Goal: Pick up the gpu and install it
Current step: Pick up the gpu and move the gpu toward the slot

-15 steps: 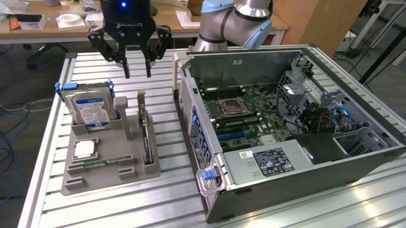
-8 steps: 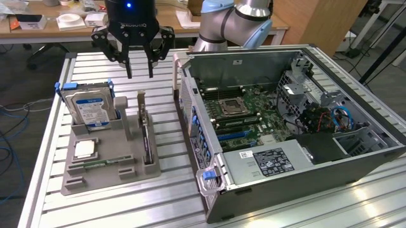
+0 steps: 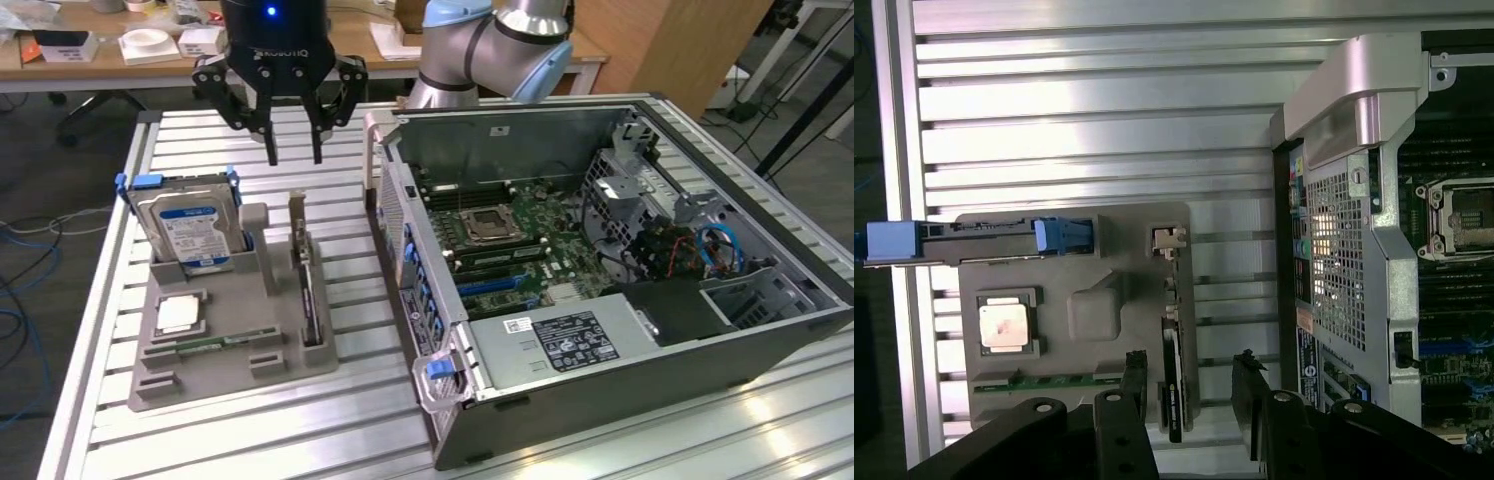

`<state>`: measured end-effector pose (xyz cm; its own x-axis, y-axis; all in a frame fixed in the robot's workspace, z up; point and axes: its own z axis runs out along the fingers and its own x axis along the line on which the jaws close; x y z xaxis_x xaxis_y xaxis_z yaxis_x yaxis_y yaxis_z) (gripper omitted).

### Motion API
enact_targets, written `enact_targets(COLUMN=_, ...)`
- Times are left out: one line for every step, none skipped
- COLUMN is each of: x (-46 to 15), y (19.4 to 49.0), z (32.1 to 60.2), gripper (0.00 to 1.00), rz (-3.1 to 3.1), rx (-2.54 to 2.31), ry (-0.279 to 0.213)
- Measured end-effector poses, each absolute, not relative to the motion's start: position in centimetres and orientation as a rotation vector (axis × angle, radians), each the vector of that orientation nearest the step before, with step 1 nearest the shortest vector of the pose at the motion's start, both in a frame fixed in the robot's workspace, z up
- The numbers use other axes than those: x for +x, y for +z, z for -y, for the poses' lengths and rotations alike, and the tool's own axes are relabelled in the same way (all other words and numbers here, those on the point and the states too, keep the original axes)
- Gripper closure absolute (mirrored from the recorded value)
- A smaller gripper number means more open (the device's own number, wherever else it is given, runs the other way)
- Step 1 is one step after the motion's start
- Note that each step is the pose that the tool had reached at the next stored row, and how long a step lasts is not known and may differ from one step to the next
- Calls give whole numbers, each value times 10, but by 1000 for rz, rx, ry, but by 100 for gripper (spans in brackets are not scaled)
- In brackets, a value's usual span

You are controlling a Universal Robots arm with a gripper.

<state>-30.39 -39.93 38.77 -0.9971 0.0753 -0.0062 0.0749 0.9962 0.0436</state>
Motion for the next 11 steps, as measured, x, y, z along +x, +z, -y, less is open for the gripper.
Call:
enact_targets(x=-304, y=388, z=399, gripper=53, rz=-3131, rx=118, ry=68)
enact_targets(x=-304, y=388, z=399, gripper=53, rz=-3131, rx=118, ry=68)
enact_targets(x=-304, y=388, z=399, gripper=53, rz=-3131, rx=118, ry=68)
enact_targets(x=-304, y=388, z=399, gripper=53, rz=-3131, rx=118, ry=68)
enact_targets(x=-304, y=387, z=399, gripper=53, rz=-3131, rx=118, ry=68)
enact_targets(x=-304, y=387, z=399, gripper=53, rz=-3131, rx=118, ry=68)
enact_targets(x=-304, y=387, z=399, gripper=53, rz=-3131, rx=118, ry=68)
enact_targets(x=-304, y=386, z=399, gripper=53, rz=-3131, rx=118, ry=68)
enact_targets(x=-304, y=386, z=399, gripper=53, rz=-3131, rx=118, ry=68)
enact_targets(x=-304, y=385, z=399, gripper=53, rz=-3131, rx=118, ry=68)
enact_targets(x=-304, y=385, z=399, gripper=53, rz=-3131, rx=118, ry=67)
